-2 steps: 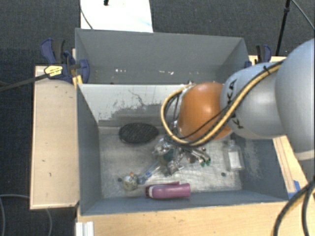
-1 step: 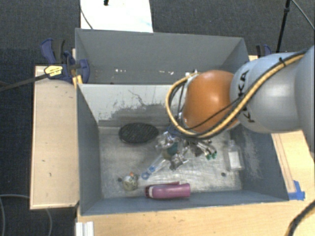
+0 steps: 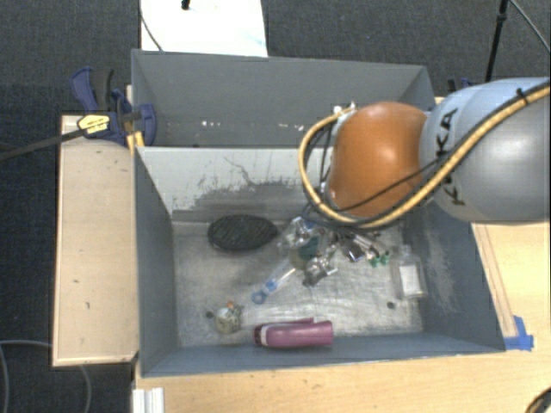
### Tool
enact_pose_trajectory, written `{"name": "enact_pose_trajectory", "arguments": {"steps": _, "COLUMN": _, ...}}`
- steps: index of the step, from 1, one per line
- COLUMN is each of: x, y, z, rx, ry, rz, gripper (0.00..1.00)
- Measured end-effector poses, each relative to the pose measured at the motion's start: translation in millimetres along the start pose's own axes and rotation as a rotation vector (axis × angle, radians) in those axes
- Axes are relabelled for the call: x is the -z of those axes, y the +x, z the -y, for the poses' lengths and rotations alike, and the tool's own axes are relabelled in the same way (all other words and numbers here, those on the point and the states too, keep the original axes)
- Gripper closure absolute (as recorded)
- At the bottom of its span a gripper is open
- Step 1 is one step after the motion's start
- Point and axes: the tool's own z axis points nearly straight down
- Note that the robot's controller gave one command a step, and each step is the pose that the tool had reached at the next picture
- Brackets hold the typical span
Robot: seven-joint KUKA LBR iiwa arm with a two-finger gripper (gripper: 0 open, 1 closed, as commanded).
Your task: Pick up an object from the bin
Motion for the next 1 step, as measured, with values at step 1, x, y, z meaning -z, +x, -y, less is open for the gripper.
{"name": "enact_pose_trajectory", "arguments": {"steps": 1, "x": 22.1, "y": -1.3, "z": 0.3, "rx": -0.005, "ry": 0.0, "rz": -0.002, "gripper": 1.0}}
